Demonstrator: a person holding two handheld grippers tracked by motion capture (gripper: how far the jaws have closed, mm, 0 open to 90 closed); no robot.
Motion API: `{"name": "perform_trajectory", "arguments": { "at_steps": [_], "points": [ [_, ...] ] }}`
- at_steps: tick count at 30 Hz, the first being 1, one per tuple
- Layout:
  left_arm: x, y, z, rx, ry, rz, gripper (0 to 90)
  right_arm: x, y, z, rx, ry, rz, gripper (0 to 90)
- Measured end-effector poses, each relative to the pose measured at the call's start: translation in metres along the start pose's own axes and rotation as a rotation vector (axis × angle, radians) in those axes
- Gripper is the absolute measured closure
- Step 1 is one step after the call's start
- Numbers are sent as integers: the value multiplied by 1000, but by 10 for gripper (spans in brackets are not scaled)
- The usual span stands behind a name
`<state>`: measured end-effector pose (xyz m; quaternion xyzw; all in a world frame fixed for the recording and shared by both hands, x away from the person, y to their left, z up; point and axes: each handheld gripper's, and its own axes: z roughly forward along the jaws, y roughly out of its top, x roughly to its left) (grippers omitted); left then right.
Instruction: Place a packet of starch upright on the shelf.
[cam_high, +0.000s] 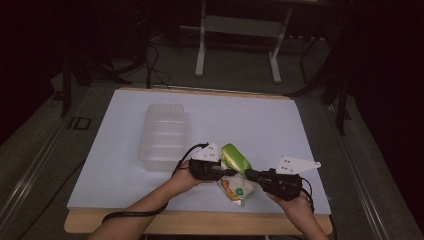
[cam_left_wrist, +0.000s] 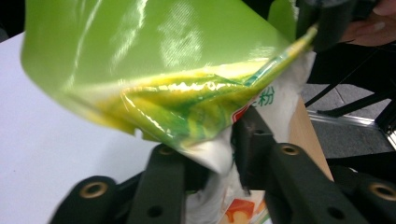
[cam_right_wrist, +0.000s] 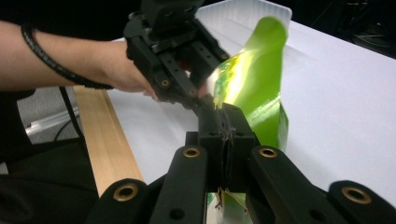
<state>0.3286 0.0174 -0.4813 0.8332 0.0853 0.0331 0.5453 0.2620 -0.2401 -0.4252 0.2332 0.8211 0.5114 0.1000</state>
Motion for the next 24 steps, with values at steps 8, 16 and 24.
{"name": "perform_trajectory", "arguments": {
  "at_steps": [8,16,24],
  "points": [
    [-8,9,-3,4,33,-14,821,-3,3,-8,-22,-36,19,878],
    [-16,32,-8,-9,85,17,832,-1,16,-22,-88,-58,10,774],
    [-23,53,-12,-33,127,54,832,3,32,-42,-184,-124,-19,528]
  ]
}}
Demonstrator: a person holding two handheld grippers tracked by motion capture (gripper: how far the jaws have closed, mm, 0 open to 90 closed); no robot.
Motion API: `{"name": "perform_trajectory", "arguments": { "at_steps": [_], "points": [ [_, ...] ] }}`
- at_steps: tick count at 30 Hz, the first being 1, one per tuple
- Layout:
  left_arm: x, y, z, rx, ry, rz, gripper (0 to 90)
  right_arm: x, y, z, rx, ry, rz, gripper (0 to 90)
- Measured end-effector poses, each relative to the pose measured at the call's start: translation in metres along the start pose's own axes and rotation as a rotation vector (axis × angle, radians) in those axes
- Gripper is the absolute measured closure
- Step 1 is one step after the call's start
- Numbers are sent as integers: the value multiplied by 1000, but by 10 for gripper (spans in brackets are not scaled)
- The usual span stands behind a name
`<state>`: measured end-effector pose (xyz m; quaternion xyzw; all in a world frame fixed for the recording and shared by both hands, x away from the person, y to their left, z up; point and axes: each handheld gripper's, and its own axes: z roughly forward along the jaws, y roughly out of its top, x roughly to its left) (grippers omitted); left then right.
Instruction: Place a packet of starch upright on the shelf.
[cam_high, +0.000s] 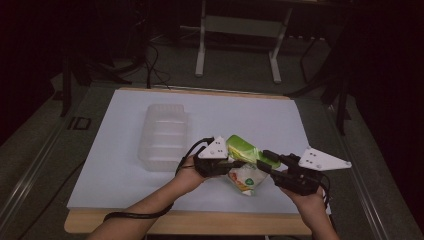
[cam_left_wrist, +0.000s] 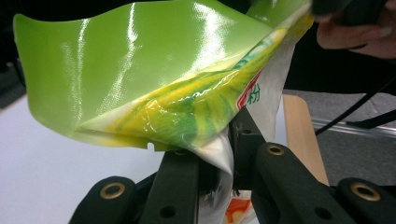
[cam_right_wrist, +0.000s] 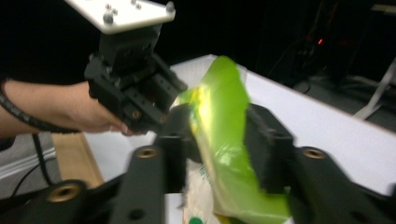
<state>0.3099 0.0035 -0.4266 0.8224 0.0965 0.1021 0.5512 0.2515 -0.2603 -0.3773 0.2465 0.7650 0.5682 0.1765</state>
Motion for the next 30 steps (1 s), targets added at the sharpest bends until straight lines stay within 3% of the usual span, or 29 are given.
{"name": "perform_trajectory", "arguments": {
  "at_steps": [1,3,7,8,18,30],
  "points": [
    [1,2,-1,-3,11,0,832,1,6,-7,-28,-26,-21,449],
    [3,6,-5,-11,31,-5,832,1,8,-10,-39,-29,-33,419],
    [12,15,-17,-34,82,-25,832,0,12,-21,-99,-66,-35,263],
    [15,17,-21,-37,93,-28,832,-2,11,-25,-101,-67,-43,175],
    [41,34,-61,-82,250,-59,831,-7,-3,-33,-123,-76,11,132],
    [64,28,-96,-102,417,-86,831,-12,-24,-40,-106,-99,60,137]
  ]
}}
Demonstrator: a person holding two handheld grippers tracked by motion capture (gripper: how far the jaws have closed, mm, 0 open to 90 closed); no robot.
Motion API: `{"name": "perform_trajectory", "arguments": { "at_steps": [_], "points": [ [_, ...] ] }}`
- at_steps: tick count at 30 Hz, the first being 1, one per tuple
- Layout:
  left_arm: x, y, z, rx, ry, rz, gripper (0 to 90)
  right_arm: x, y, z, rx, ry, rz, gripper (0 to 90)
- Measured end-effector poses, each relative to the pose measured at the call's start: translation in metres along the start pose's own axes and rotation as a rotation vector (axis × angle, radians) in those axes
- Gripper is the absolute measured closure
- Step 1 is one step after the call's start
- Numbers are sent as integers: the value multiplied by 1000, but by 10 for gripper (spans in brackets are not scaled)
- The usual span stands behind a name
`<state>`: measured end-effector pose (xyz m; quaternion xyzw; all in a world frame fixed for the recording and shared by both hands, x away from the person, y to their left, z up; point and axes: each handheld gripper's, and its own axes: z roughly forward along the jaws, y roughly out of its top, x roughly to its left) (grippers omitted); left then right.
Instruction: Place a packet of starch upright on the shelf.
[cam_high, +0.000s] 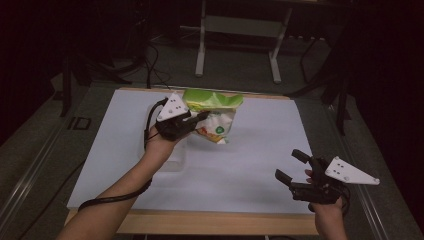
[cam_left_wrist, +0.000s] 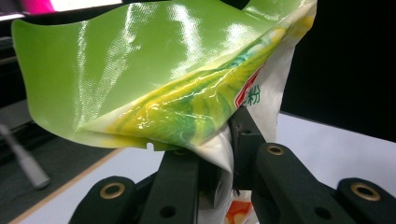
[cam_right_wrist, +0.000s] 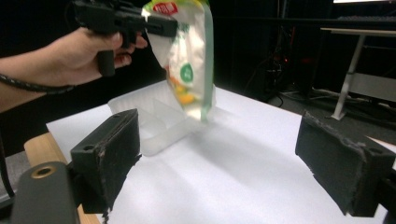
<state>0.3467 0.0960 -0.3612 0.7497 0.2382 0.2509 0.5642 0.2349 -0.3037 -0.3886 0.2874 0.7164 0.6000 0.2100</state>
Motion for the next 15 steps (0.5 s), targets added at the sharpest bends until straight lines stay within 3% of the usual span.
{"name": "perform_trajectory", "arguments": {
  "at_steps": [5,12,15],
  "points": [
    [18,-5,-9,-12,58,-42,831,-4,-5,-3,0,-8,11,139],
    [45,-14,-15,-13,119,-48,830,-8,-14,-3,6,-13,11,139],
    [56,-19,-15,-9,148,-70,830,-9,-17,-2,8,-10,16,140]
  ]
}}
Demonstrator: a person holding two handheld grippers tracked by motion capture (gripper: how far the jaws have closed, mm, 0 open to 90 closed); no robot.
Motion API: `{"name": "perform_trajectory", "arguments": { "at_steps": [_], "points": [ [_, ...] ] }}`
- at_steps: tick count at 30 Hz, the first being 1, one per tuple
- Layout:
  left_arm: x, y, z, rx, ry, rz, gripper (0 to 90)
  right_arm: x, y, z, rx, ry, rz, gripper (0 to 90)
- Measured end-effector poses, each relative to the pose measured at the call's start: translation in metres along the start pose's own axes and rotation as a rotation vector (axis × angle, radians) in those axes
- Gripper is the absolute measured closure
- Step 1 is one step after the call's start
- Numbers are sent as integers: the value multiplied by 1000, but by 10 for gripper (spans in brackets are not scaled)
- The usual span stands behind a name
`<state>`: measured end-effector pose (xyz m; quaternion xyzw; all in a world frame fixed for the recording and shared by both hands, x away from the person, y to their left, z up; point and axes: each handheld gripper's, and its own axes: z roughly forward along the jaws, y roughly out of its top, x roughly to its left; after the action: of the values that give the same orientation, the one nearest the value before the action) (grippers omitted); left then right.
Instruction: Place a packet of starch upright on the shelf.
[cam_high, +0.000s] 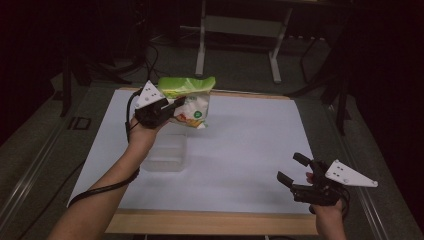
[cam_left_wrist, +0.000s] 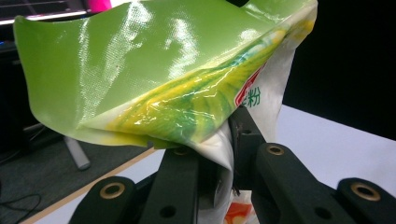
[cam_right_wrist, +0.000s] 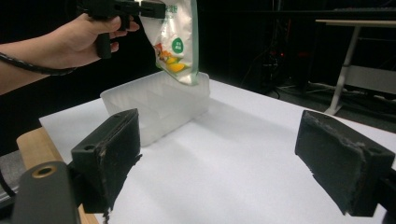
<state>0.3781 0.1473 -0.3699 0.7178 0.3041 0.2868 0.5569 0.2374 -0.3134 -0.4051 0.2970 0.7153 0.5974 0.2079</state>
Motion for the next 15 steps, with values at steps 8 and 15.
{"name": "perform_trajectory", "arguments": {
  "at_steps": [8,15],
  "points": [
    [30,-14,12,8,59,-25,830,-3,-7,3,3,19,21,143],
    [57,-27,26,21,127,-87,830,-4,-11,7,12,43,27,145]
  ]
}}
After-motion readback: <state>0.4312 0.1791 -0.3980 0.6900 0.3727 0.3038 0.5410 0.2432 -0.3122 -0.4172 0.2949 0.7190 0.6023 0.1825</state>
